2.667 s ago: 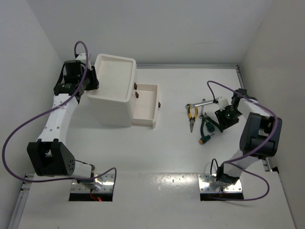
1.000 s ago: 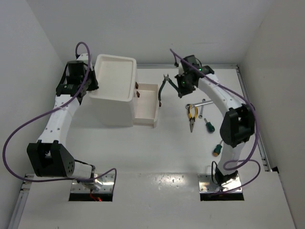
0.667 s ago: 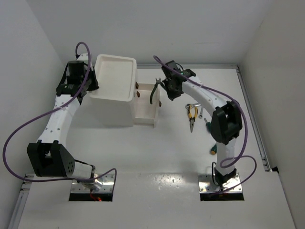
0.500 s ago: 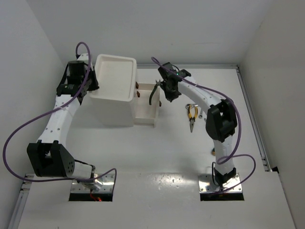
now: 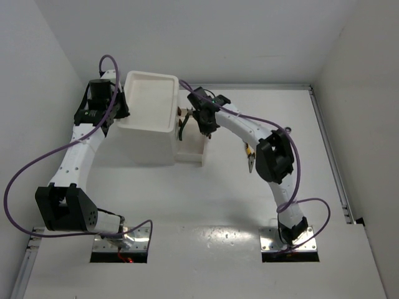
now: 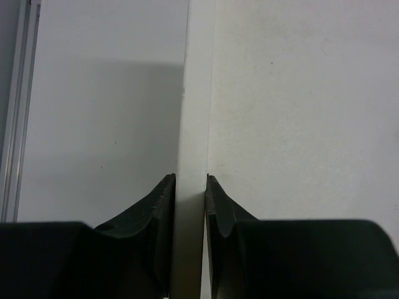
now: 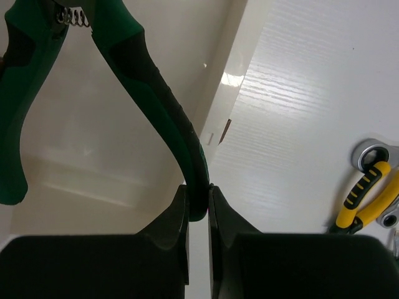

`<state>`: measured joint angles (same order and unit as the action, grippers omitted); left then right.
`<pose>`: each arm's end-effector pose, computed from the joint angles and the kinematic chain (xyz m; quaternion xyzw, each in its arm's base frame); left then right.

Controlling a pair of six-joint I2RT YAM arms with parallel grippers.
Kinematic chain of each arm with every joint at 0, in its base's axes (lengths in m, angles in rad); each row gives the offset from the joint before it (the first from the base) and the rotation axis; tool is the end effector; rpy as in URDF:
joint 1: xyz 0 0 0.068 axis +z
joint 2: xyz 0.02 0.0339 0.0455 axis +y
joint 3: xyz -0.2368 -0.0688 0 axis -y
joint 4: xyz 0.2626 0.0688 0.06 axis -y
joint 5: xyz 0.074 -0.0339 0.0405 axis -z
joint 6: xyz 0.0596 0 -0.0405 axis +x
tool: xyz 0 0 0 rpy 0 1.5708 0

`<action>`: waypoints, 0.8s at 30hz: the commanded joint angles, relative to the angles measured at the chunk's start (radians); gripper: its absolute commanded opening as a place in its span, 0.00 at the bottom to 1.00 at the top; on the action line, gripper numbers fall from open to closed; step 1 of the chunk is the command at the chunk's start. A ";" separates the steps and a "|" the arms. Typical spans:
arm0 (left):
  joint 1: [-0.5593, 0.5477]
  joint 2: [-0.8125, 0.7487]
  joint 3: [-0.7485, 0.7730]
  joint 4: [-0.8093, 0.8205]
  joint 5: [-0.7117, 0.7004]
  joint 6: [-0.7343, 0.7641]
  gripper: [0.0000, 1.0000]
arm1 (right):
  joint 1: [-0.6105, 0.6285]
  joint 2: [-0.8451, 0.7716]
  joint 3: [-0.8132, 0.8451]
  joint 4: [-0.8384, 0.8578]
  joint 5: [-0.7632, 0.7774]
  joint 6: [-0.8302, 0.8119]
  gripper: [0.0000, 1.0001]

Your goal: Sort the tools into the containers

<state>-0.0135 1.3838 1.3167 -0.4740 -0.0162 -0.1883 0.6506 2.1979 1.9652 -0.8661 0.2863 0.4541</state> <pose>0.3565 -0.0038 0.3196 -0.0799 0.8667 -0.0426 0.4906 0.3985 0.2821 0.1862 -0.0612 0.9610 0.0033 0.2698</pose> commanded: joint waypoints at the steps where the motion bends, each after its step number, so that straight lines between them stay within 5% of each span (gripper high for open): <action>1: -0.028 0.034 -0.036 -0.115 0.021 -0.039 0.00 | 0.006 0.028 0.058 0.038 -0.013 0.043 0.00; 24: -0.028 0.034 -0.056 -0.115 0.032 -0.039 0.00 | 0.070 0.122 0.149 0.056 -0.124 0.093 0.00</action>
<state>-0.0135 1.3781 1.3056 -0.4618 -0.0166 -0.1879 0.6769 2.3260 2.0769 -0.8764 0.2562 0.5129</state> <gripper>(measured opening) 0.271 0.091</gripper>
